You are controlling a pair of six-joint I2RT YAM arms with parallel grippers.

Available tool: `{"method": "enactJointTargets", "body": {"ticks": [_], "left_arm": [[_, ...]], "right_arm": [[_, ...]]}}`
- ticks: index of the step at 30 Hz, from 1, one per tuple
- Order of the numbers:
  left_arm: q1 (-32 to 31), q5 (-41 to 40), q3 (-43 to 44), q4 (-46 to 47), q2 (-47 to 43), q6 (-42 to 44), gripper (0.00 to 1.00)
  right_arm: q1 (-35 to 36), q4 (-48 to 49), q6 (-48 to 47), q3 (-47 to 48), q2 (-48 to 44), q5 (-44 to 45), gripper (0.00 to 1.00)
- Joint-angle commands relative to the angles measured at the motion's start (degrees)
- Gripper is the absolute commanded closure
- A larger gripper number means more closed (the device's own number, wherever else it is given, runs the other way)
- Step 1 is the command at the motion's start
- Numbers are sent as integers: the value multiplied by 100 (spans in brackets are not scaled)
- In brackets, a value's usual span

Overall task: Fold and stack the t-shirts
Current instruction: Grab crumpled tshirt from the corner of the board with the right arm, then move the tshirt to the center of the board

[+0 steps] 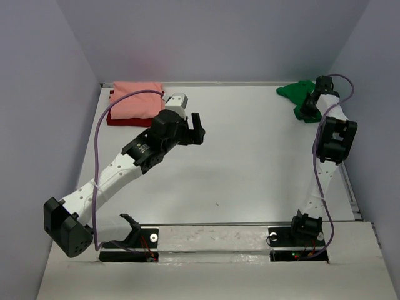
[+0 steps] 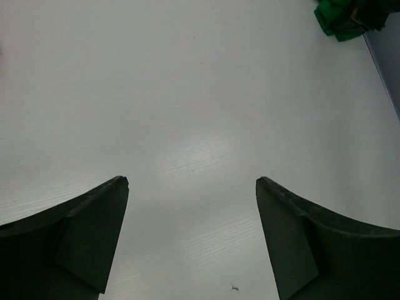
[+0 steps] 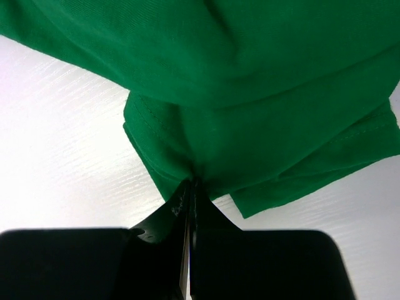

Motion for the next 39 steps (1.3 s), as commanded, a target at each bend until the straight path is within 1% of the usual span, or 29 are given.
{"method": "enactJointTargets", "body": {"ticks": [1,5,6,7,8,10,12,13,14,16,17,19,21,24,25,27,29,31,32,35,36,37,38,39], "left_arm": [[41,-113,-103,266,-105,25,8],[181,-517,-332,337,-9,-221,8],[303,-578,-341,346,26,-265,7],[383,-657,-289,311,79,-300,7],[471,-989,-201,215,253,-362,7],[673,-1298,-8,-110,456,-494,7],[1049,-1475,317,-269,789,-503,7],[1191,-1432,510,-339,878,-407,7],[1497,-1405,599,-392,1088,-398,7],[1806,-1248,871,-672,1291,-301,7],[1921,-1229,1150,-752,1370,-275,7],[2202,-1431,1302,-753,1441,-187,7],[2456,-1729,1390,-674,1407,-81,7],[2642,-1801,1470,-735,1371,-46,7],[2677,-1774,1348,-674,1336,-20,7],[2687,-1826,1216,-586,1196,-19,7],[2687,-1827,979,-498,1090,-2,7],[2695,-1827,855,-419,923,42,7],[2687,-1870,759,-384,836,42,8],[2687,-1941,644,-331,765,86,7],[2687,-2072,644,-348,765,103,7],[2695,-2238,652,-357,782,138,7],[2695,-2336,661,-392,800,130,7],[2704,-2467,661,-392,843,121,7]], "right_arm": [[46,32,-176,195,-462,-93,100],[151,-74,-212,652,-778,-93,100],[221,-117,-203,775,-891,-84,100],[222,-187,-212,1098,-919,-119,100],[222,-449,-229,1336,-902,-154,100],[274,-740,-273,1802,-849,-172,100],[274,-987,-326,2224,-831,-277,100],[274,-1014,-335,2235,-875,-295,100],[274,-1006,-335,2200,-997,-356,100],[274,-1014,-300,2165,-1112,-488,100],[274,-1014,-274,2156,-1156,-610,100],[345,-1041,-203,2208,-1288,-839,100],[634,-1119,-255,2374,-1410,-954,100],[1195,-1146,-413,2525,-1647,-876,100],[1345,-1146,-501,2595,-1857,-797,100],[1687,-1172,-589,2709,-2078,-578,100],[1838,-1277,-625,2972,-2402,-523,100],[2040,-1243,-660,2921,-2728,-532,100],[2197,-1199,-738,2825,-3069,-524,100],[2505,-1251,-862,2798,-3493,-445,100],[2655,-1295,-932,2806,-3773,-236,100],[2995,-1296,-1072,2806,-4045,132,100],[3286,-1313,-1212,2893,-4161,310,100],[3402,-1339,-1222,2964,-4327,503,100]]}}
